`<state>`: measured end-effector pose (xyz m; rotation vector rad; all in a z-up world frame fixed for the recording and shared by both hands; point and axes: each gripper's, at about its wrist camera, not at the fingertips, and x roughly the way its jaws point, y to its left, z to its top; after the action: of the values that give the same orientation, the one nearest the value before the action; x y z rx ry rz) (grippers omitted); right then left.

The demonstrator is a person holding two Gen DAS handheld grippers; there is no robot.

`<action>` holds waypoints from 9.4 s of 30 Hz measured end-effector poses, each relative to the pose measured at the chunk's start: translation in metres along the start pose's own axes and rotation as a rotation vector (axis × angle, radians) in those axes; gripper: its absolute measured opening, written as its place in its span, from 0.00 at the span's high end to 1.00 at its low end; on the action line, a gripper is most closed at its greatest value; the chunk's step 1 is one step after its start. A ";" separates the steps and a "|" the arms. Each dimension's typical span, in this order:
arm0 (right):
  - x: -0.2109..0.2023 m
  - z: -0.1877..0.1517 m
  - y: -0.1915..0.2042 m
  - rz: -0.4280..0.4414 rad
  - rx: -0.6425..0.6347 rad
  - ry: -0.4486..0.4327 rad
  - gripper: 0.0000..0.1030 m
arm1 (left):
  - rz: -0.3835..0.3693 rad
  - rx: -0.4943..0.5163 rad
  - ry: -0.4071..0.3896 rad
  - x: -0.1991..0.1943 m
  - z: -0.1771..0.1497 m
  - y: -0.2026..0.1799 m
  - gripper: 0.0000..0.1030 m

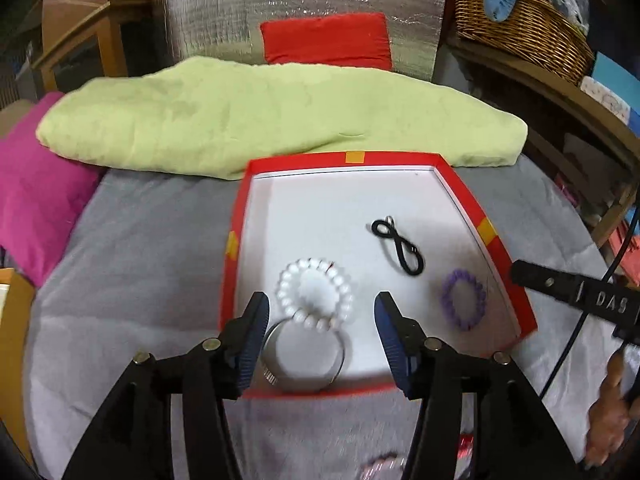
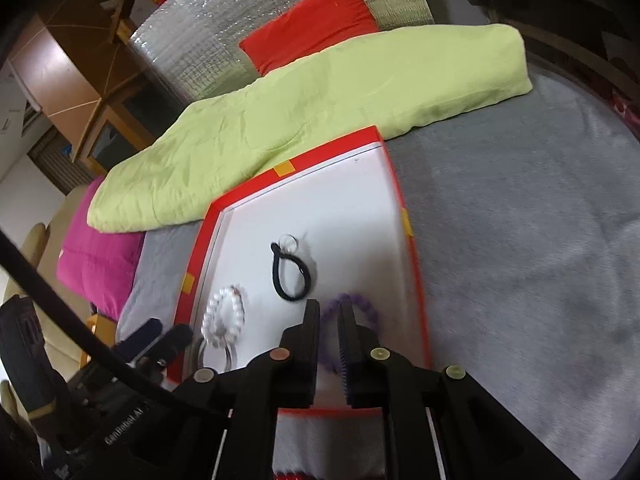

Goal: Organize jewelry

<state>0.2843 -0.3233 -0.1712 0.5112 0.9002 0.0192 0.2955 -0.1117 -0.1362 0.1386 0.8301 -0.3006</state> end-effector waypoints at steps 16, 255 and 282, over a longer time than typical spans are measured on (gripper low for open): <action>-0.070 -0.085 -0.053 -0.016 -0.007 0.062 0.88 | -0.052 0.058 0.006 -0.063 -0.091 0.011 0.45; -0.044 -0.100 0.015 0.009 -0.129 -0.065 0.94 | 0.071 0.036 -0.157 -0.063 -0.061 0.012 0.92; -0.060 -0.075 0.007 0.029 -0.081 -0.160 0.94 | 0.016 -0.008 -0.214 -0.067 -0.043 0.007 0.92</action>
<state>0.1911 -0.2990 -0.1617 0.4441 0.7326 0.0403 0.2253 -0.0810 -0.1151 0.1032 0.6180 -0.2915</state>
